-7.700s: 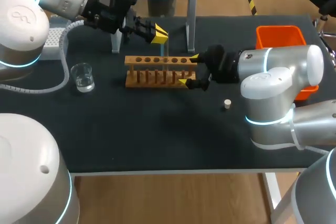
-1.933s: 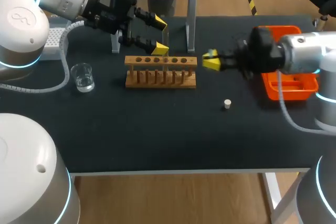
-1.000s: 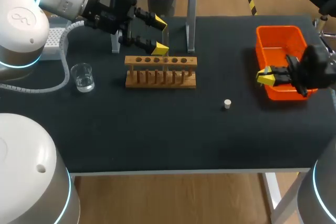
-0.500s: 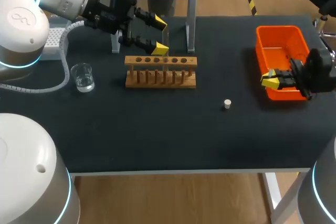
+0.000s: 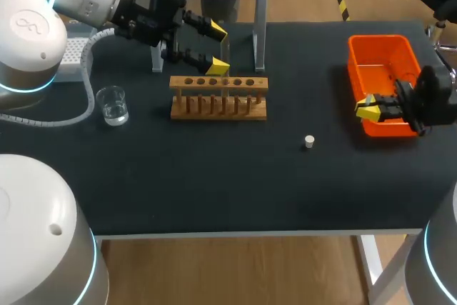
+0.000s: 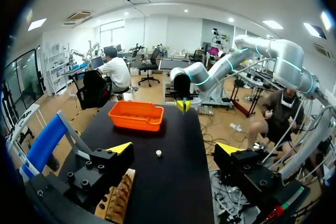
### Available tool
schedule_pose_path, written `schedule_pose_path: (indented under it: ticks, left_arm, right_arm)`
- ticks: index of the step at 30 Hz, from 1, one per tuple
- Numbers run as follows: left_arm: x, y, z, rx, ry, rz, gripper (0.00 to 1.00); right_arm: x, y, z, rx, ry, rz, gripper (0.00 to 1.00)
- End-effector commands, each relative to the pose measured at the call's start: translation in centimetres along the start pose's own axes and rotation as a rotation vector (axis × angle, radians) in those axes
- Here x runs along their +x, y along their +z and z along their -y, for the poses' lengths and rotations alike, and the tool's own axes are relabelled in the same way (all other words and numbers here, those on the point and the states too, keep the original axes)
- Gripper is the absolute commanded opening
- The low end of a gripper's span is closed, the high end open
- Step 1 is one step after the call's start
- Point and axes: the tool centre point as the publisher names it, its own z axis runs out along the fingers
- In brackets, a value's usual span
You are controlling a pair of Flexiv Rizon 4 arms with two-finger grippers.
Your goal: Invert the test tube, pick up the pipette, mount the tip to pipette, aspirate from beaker and dispense into the tube, eject the tip, return the pipette, and cap with the stopper.
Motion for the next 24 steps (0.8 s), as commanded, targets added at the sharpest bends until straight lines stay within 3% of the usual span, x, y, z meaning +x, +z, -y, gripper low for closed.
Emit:
schedule_pose_path:
  ticks: [1, 5, 17, 24]
  left_arm:
    - [0.0, -0.1, 0.0, -0.002, 0.000, -0.003, 1.00]
    - [0.0, -0.1, 0.0, -0.002, 0.000, -0.003, 1.00]
    - [-5.9, -7.7, -6.0, 0.143, -0.071, 0.316, 1.00]
    - [-9.5, -10.1, -7.9, 0.177, -0.113, 0.452, 1.00]
  right_arm:
    - [0.0, -0.1, 0.0, 0.001, -0.001, -0.001, 0.00]
    - [0.0, -0.1, 0.0, 0.001, -0.001, -0.001, 0.00]
    - [0.0, -0.1, 0.0, 0.001, -0.001, -0.001, 0.00]
    - [0.0, -0.1, 0.0, 0.001, -0.001, -0.001, 0.00]
